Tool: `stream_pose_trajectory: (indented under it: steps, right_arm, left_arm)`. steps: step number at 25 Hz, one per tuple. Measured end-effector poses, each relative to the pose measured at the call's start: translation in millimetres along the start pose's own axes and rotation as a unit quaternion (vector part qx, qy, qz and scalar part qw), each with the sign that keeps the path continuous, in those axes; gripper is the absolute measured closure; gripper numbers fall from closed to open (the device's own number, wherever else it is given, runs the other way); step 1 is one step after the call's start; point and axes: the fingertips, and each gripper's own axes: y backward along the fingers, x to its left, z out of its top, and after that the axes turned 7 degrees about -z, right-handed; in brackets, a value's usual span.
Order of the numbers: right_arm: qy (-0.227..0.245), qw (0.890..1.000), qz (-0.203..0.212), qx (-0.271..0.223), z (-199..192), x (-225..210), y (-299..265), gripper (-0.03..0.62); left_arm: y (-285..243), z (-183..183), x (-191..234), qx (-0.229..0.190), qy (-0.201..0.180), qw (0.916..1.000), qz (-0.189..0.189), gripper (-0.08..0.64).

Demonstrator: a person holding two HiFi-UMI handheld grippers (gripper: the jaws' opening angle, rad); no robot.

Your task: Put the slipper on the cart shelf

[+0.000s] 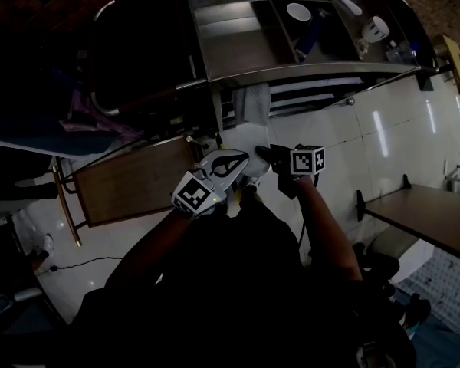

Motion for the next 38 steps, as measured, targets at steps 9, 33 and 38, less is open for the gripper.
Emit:
stream_pose_trajectory:
  steps: [9,33,38]
  right_arm:
    - [-0.005,0.999,0.027,0.022,52.7,-34.6,-37.9,0.526]
    - [-0.007,0.996,0.031,-0.083,160.2,-79.7,-103.5,0.526]
    - [0.007,0.995,0.007,-0.1,170.9,-88.8,-109.7,0.523]
  left_arm:
    - [-30.0,-1.3,39.2,-0.001,0.013,0.9989,0.045,0.56]
    - [-46.2,-14.5,88.3,-0.001,0.04,0.9918,0.122,0.56]
    - [-50.0,-17.5,90.3,-0.003,0.042,0.9909,0.128,0.56]
